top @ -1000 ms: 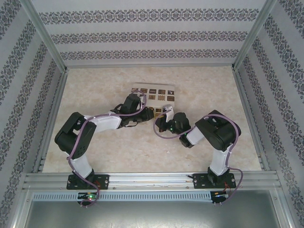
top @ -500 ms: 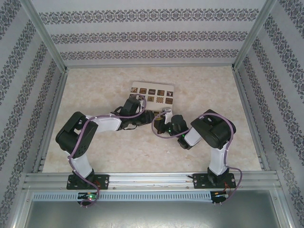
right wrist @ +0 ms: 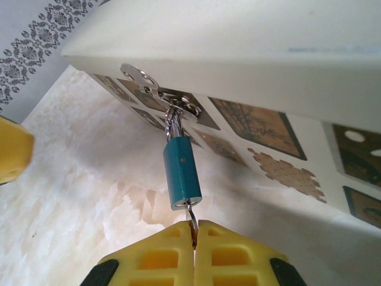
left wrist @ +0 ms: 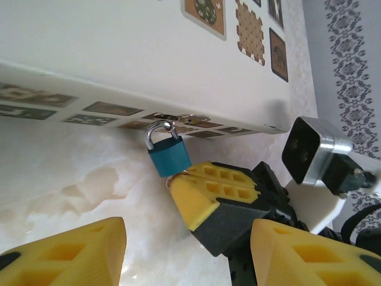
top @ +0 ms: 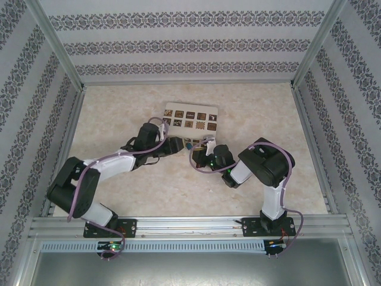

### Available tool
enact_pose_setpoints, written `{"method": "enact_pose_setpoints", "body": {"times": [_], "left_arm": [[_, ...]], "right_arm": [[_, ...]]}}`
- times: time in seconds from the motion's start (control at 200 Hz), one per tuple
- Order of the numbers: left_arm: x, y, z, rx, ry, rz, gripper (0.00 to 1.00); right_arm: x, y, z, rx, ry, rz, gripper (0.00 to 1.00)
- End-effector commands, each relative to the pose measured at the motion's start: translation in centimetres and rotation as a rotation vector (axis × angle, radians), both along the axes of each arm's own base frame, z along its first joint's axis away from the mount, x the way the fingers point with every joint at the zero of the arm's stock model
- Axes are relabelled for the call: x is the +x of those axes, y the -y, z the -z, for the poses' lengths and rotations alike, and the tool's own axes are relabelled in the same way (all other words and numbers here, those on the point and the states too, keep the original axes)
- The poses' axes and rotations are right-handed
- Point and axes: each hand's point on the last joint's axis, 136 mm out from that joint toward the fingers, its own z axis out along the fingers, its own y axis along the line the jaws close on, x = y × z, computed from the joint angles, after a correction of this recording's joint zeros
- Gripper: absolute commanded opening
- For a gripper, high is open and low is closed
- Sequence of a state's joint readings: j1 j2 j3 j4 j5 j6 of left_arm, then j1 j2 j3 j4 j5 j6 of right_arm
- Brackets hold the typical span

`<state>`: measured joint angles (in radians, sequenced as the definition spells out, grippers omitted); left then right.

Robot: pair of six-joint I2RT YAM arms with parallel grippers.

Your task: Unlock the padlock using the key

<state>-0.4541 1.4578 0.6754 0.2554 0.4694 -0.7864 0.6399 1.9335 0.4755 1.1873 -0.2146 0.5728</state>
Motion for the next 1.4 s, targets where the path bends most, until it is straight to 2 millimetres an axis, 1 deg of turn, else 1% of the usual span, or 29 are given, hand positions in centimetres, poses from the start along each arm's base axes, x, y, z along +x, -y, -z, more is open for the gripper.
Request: {"method": "enact_pose_setpoints", "body": {"times": [0.0, 0.19, 0.335, 0.45, 0.595, 0.779, 0.849, 0.944, 1.024, 1.399], "left_arm": [[0.1, -0.8, -2.4, -0.044, 0.128, -0.018, 0.58], [-1.5, -1.9, -4.0, -0.146, 0.211, -0.069, 0.62], [-2.3, -2.5, -3.8, -0.213, 0.194, -0.115, 0.66], [-2.7, -2.0, -3.7, -0.259, 0.161, -0.095, 0.67], [-2.3, -1.6, -2.7, -0.338, 0.103, -0.109, 0.64], [-1.1, -0.8, -2.1, -0.49, 0.077, -0.11, 0.51], [-0.6, -0.4, -1.4, -0.526, 0.06, -0.105, 0.47], [-0.1, -0.1, -0.8, -0.573, 0.043, -0.116, 0.46], [0.2, 0.2, -0.3, -0.561, 0.037, -0.106, 0.45], [1.2, 0.5, 1.6, -0.545, 0.0, -0.133, 0.45]], "right_arm": [[0.0, -0.6, -1.8, 0.071, 0.006, 0.015, 0.0], [-0.8, -1.4, -2.0, 0.126, -0.057, 0.023, 0.0], [-0.9, -1.4, -2.1, 0.174, -0.107, 0.051, 0.0], [-1.0, -1.8, -2.4, 0.218, -0.148, 0.062, 0.0], [-1.1, -2.2, -2.6, 0.268, -0.194, 0.071, 0.0], [-1.4, -2.3, -2.5, 0.287, -0.222, 0.077, 0.0], [-1.4, -2.3, -2.6, 0.29, -0.225, 0.078, 0.0], [-1.5, -2.2, -2.6, 0.288, -0.226, 0.081, 0.0], [-1.6, -2.1, -2.5, 0.285, -0.228, 0.082, 0.0], [-1.6, -2.4, -2.3, 0.286, -0.24, 0.076, 0.0]]}}
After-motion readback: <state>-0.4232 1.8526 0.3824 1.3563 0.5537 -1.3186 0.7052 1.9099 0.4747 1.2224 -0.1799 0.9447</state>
